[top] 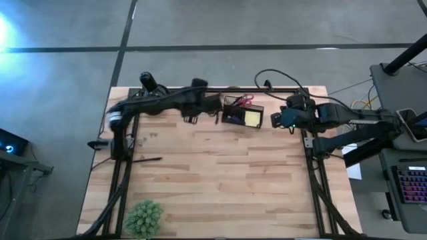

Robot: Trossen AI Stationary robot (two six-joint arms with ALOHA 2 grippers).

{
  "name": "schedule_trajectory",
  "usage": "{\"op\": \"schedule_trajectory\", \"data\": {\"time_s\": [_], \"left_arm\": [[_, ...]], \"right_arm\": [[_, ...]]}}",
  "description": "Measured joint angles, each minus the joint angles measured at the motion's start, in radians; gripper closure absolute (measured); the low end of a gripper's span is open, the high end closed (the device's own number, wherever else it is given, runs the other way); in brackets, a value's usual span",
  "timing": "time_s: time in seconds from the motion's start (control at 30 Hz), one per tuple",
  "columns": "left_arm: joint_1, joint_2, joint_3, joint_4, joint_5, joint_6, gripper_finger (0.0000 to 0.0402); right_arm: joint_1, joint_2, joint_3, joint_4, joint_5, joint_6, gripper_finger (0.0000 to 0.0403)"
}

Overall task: Pick and place office supplies into organizer
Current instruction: Put the pencil into the desk organizer

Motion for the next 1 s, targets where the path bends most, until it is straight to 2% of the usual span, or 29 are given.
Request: {"op": "schedule_trajectory", "data": {"time_s": [0.1,0.23,0.33,0.63,1.0], "left_arm": [[0.020,0.098,0.122,-0.036,-0.091,0.085,0.0393],[0.022,0.176,0.260,-0.036,-0.096,0.190,0.0393],[0.022,0.196,0.309,-0.044,-0.096,0.260,0.0393],[0.035,0.190,0.305,-0.049,-0.080,0.351,0.0393],[0.041,0.192,0.176,0.128,-0.042,0.485,0.0393]], "right_arm": [[0.000,0.028,-0.003,-0.002,-0.001,0.000,0.0394],[0.000,0.066,-0.005,-0.006,-0.015,0.000,0.0394],[0.000,0.093,-0.006,-0.006,-0.028,0.000,0.0394],[0.000,0.128,-0.006,0.001,-0.045,-0.003,0.0394],[0.000,0.124,-0.006,0.001,-0.067,-0.030,0.0394]]}}
